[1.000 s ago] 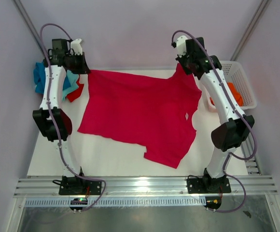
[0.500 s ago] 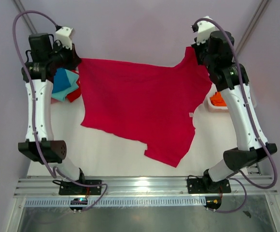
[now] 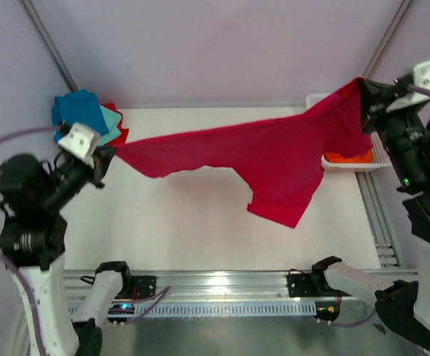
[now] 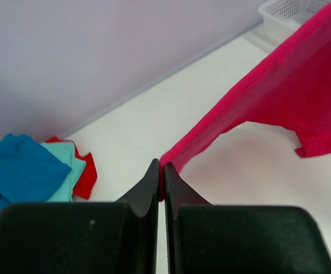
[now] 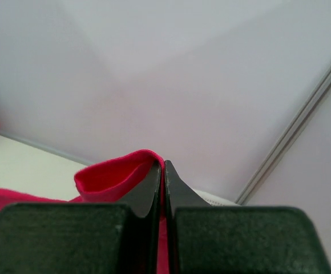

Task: Fold and stack the t-shirts
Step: Flatten the tshirt out

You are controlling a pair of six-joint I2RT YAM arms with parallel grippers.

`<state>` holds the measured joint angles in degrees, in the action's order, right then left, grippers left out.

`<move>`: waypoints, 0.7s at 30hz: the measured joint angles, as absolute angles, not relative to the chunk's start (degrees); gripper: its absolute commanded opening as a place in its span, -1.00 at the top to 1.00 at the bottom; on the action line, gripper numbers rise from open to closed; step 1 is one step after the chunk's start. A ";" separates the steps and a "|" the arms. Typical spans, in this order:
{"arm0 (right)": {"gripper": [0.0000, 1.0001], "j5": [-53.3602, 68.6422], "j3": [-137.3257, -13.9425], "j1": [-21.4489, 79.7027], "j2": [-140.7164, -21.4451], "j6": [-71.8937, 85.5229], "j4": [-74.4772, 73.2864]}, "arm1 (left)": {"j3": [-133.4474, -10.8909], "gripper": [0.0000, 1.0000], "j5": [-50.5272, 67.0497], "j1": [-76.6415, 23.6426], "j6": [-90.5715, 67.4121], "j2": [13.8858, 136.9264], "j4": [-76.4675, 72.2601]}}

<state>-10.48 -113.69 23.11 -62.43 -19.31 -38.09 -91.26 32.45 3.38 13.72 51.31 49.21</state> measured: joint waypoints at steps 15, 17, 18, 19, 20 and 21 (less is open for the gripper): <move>0.94 17.72 -93.95 16.82 -33.50 -24.75 -45.71 | -81.19 1.00 29.76 3.33 12.29 24.12 47.88; 0.94 19.42 -91.31 14.39 -30.48 -25.71 -45.45 | -80.47 1.00 29.34 3.49 12.93 22.41 49.78; 0.94 19.77 -90.15 13.19 -28.99 -25.98 -45.43 | -80.25 1.00 29.12 3.68 12.97 21.63 50.43; 0.94 19.94 -89.71 11.92 -27.88 -26.04 -45.65 | -80.20 1.00 28.97 4.03 12.95 20.93 51.18; 0.94 19.97 -89.76 10.79 -27.20 -26.00 -45.60 | -80.25 1.00 29.04 4.47 12.93 20.43 51.48; 0.94 19.88 -90.04 9.65 -26.76 -25.96 -45.47 | -80.38 1.00 29.15 4.99 12.93 20.23 51.79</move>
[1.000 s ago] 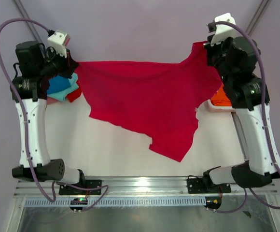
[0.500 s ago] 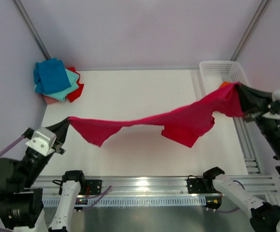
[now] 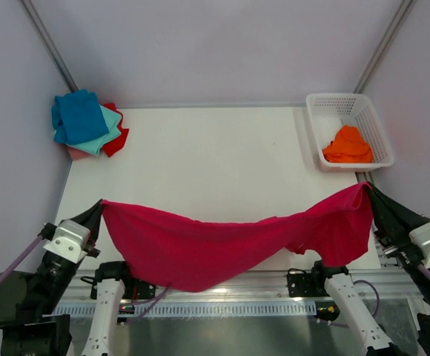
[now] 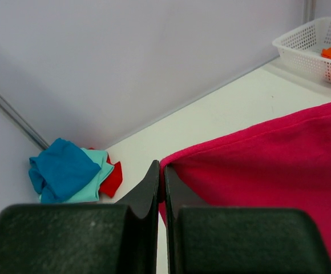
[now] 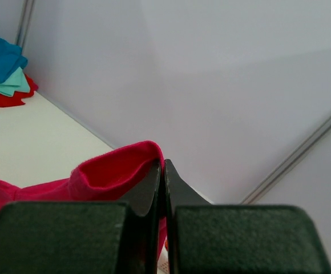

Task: Fold and stack the t-shirts
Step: Flatten the tshirt out

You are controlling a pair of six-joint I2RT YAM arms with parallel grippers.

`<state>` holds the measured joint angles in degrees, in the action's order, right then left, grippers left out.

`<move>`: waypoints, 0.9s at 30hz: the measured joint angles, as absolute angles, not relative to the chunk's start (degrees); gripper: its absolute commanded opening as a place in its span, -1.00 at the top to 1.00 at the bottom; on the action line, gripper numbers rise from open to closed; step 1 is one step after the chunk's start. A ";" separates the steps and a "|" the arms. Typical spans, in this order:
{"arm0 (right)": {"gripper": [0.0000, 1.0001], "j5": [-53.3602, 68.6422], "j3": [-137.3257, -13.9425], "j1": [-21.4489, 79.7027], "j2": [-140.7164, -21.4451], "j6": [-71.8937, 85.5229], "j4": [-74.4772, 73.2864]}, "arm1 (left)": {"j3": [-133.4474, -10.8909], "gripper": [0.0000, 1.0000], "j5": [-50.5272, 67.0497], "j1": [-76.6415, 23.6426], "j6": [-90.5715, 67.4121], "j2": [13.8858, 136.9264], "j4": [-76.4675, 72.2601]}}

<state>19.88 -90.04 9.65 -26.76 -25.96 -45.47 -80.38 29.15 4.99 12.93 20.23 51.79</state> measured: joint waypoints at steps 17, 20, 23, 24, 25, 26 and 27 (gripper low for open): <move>0.94 13.63 -85.54 5.02 -44.95 -20.05 -32.77 | -72.01 1.00 15.44 8.03 6.57 45.93 35.53; 0.94 13.21 -83.33 5.02 -54.04 -19.27 -30.41 | -71.53 1.00 14.72 8.03 6.09 52.99 32.10; 0.94 13.10 -80.34 5.02 -59.55 -19.35 -28.73 | -71.42 1.00 14.55 8.03 5.69 57.54 28.86; 0.94 12.99 -79.05 5.02 -61.12 -19.44 -27.59 | -71.44 1.00 14.57 8.03 5.43 58.92 27.42; 0.94 12.99 -78.08 5.02 -62.24 -19.53 -26.68 | -71.44 1.00 14.55 8.03 5.26 60.38 25.98; 0.94 12.99 -77.08 5.02 -63.61 -19.59 -25.47 | -71.44 1.00 14.52 8.01 5.06 61.54 24.67; 0.94 12.99 -76.62 5.02 -65.04 -19.64 -24.47 | -71.44 1.00 14.46 8.01 4.89 63.09 23.11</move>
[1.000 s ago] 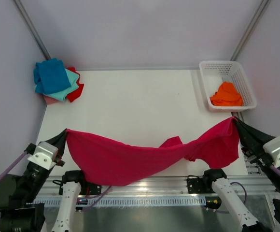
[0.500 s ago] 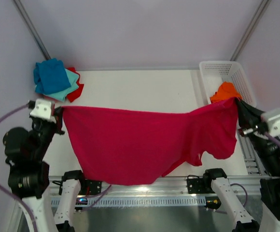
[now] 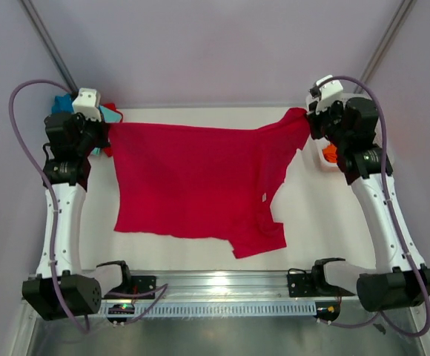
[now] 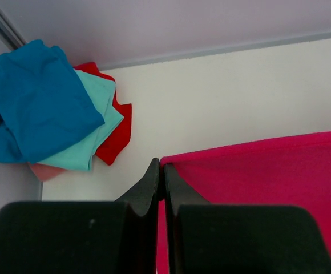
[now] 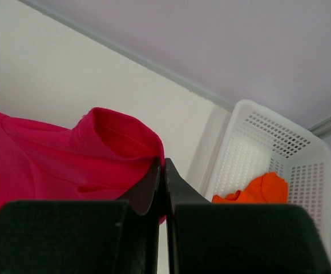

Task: Fold and stack the t-shirts
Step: Flatten the tshirt out

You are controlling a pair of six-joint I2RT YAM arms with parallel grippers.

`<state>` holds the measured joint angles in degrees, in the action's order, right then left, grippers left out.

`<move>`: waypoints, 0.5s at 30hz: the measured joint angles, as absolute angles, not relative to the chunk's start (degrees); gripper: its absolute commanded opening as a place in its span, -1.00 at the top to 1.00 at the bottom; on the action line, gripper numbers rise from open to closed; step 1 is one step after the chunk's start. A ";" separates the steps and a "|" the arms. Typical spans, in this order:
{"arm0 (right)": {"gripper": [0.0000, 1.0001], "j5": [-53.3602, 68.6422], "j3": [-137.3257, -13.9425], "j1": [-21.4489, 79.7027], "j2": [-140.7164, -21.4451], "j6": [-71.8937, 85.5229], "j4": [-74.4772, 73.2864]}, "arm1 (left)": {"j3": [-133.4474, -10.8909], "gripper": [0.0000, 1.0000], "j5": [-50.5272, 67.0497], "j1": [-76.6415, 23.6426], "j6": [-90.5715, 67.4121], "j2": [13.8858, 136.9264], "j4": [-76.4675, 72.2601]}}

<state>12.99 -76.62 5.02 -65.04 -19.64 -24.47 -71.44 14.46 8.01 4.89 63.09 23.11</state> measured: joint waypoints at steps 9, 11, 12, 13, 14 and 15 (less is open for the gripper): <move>0.94 12.43 -80.58 5.02 -84.58 -21.10 -13.82 | -74.56 1.00 14.31 7.86 4.58 81.21 13.91; 0.94 11.29 -83.42 5.04 -90.06 -21.30 -13.04 | -75.00 1.00 14.24 7.55 4.86 83.81 12.16; 0.94 10.57 -84.68 5.04 -92.27 -21.34 -12.49 | -75.53 1.00 14.11 7.22 4.97 85.21 11.49; 0.94 9.65 -86.43 5.04 -95.02 -21.54 -11.97 | -76.16 1.00 13.85 6.90 4.95 86.72 10.70; 0.94 8.67 -88.27 5.04 -97.84 -21.76 -11.18 | -76.84 1.00 13.56 6.57 4.93 88.16 9.65; 0.94 7.60 -89.76 5.04 -100.20 -22.02 -10.24 | -77.49 1.00 13.41 6.28 4.89 89.67 8.69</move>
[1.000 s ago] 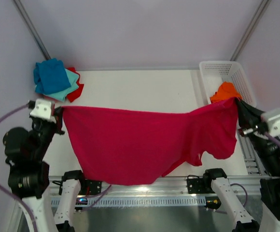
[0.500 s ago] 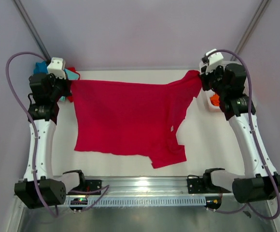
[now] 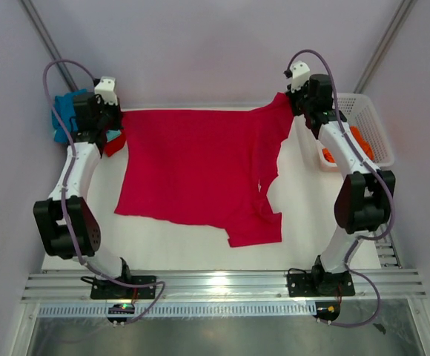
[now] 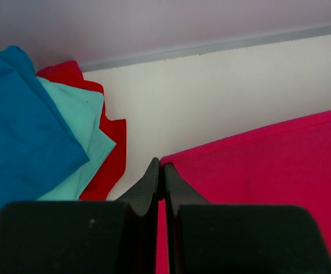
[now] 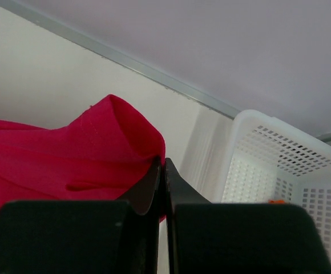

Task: Fold and stack the t-shirts
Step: Flatten the tshirt out

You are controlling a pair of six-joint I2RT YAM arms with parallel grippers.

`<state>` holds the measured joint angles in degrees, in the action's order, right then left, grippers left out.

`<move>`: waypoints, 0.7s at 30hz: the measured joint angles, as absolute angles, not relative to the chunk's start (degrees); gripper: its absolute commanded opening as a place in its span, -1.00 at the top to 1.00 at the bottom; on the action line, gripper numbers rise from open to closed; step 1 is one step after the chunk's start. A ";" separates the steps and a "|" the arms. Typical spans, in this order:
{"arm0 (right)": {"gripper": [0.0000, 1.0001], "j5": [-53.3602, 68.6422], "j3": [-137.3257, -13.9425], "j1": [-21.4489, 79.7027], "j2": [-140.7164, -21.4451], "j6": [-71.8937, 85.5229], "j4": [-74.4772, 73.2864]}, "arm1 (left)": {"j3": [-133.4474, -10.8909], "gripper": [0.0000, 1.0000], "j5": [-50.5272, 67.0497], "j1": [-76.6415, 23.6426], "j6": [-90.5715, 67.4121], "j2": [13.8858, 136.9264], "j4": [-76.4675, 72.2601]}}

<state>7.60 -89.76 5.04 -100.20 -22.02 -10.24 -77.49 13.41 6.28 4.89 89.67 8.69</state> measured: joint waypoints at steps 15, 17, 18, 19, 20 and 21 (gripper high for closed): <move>0.94 -3.33 -106.45 5.43 -121.45 -24.05 -5.69 | -95.18 1.00 7.33 1.06 5.21 119.85 -4.54; 0.94 -4.01 -106.80 5.58 -122.74 -25.06 -5.54 | -96.44 1.00 6.94 0.23 5.56 122.21 -5.82; 0.94 -4.27 -106.91 5.69 -123.33 -25.56 -5.54 | -97.14 1.00 6.59 -0.23 5.63 123.24 -6.26; 0.94 -4.54 -106.94 5.82 -123.87 -26.00 -5.58 | -97.91 1.00 6.33 -0.58 5.63 124.20 -6.50; 0.94 -4.80 -106.94 5.96 -124.38 -26.50 -5.67 | -98.80 1.00 6.02 -0.97 5.63 125.19 -6.87; 0.94 -5.10 -106.94 6.17 -124.88 -27.07 -5.74 | -99.66 1.00 5.76 -1.34 5.56 126.04 -7.20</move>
<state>-5.10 -106.94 6.17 -124.88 -27.07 -5.74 -99.66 5.76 -1.34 5.56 126.04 -7.20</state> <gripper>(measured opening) 0.033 0.008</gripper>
